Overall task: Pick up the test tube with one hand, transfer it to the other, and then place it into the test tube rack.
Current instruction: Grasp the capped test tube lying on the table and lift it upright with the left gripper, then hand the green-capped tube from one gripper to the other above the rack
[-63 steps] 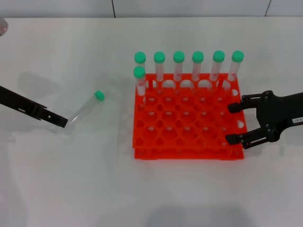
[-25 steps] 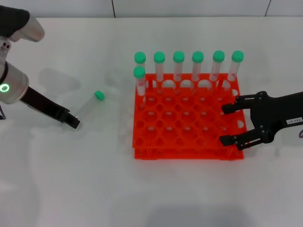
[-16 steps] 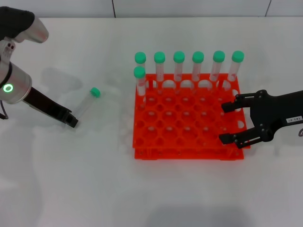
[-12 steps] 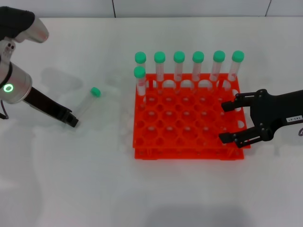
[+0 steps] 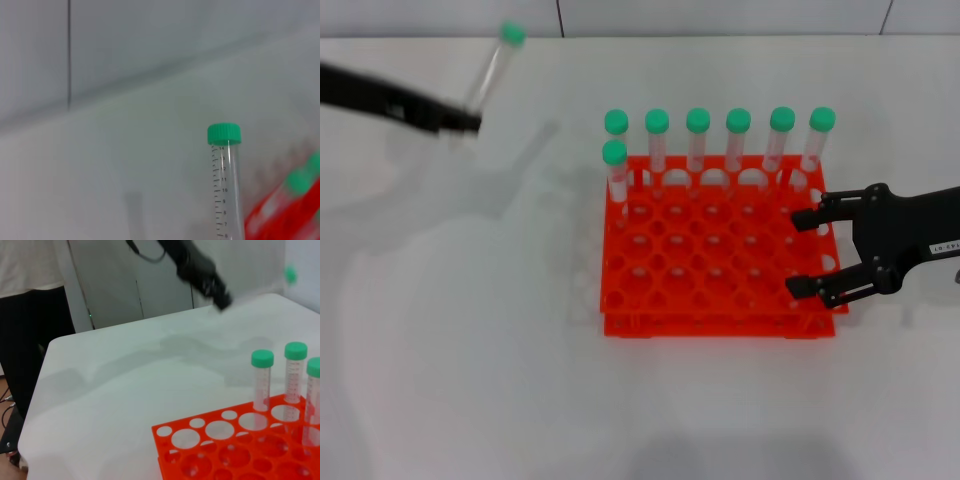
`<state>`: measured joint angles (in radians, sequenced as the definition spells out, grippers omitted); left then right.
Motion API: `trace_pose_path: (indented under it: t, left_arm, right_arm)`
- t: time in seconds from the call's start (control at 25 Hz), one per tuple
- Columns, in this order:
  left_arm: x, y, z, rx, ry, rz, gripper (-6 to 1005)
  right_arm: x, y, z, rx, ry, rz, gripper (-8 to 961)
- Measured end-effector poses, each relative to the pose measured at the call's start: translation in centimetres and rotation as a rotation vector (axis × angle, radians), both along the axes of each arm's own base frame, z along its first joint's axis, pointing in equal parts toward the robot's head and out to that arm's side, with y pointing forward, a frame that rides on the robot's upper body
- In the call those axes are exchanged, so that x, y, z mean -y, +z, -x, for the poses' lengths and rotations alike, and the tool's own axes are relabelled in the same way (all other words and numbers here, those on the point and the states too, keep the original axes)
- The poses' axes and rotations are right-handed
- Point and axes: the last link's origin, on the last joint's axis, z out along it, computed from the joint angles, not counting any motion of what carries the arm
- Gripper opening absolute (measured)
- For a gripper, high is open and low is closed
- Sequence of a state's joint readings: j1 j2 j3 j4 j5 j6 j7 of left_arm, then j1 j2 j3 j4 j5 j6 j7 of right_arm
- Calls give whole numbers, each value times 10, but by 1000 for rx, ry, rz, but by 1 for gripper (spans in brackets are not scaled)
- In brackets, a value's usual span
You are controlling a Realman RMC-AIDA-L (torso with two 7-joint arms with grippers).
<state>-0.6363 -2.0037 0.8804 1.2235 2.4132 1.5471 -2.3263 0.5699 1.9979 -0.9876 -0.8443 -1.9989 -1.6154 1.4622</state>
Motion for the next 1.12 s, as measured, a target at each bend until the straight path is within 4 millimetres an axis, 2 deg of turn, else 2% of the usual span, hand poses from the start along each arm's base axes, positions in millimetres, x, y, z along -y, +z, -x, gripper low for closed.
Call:
trace_pose_path:
  t: [0.08, 0.12, 0.32, 0.6, 0.76, 0.92, 1.12]
  left_arm:
    - [7, 13, -19, 75, -146, -60, 191]
    - [7, 13, -19, 75, -146, -60, 191]
    - [17, 12, -40, 212, -385, -82, 191]
    - [13, -19, -45, 353, -528, -17, 191]
    - [0, -40, -43, 391, -540, 68, 191]
    - [-14, -60, -44, 370, -543, 170, 191]
    - [-20, -73, -40, 275, -542, 227, 191]
  right_arm:
    - [0, 1, 1, -2, 1, -2, 819]
    - [0, 1, 2, -5, 2, -3, 818]
    - [2, 1, 6, -24, 9, 2, 816]
    - [1, 0, 13, -66, 21, -2, 813]
    - [1, 1, 15, -80, 25, -9, 812]
    - [0, 1, 16, -92, 25, -14, 810]
    - [-1, 2, 19, -109, 27, -26, 808]
